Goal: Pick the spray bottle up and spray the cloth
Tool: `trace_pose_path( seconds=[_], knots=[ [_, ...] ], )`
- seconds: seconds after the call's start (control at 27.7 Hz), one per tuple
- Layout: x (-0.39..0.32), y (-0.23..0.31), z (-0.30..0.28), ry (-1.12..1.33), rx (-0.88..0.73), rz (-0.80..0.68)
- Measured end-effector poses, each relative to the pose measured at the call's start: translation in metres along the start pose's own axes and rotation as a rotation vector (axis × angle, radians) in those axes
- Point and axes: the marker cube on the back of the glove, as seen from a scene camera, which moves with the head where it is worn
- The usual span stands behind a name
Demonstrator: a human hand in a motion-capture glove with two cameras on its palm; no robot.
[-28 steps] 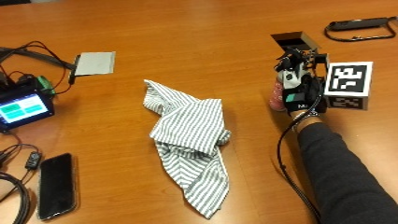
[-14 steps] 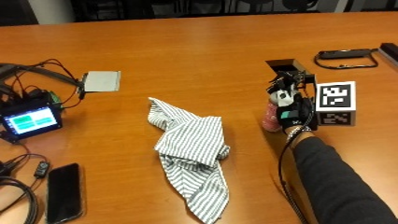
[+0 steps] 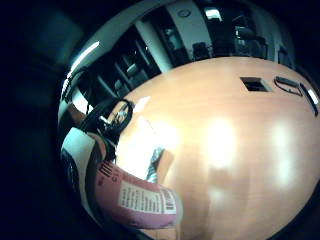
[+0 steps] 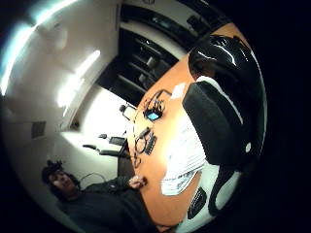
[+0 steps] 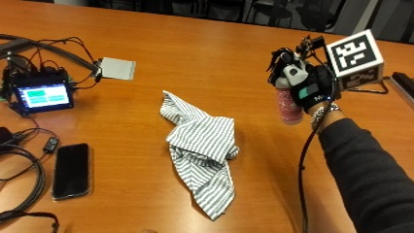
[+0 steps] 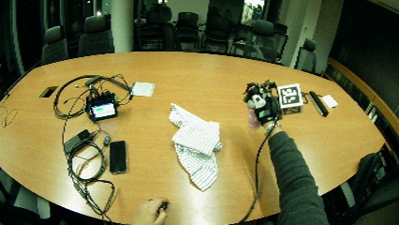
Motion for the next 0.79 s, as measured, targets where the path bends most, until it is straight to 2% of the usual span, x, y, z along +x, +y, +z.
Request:
trace_pose_path(
  seconds=[0.25,0.47,0.79],
  knots=[
    [-0.042,0.002,0.013,0.135,-0.427,0.044],
    [-0.041,0.02,0.052,0.412,-0.821,0.066],
    [-0.017,0.054,0.098,0.657,-1.112,0.188]
  ],
)
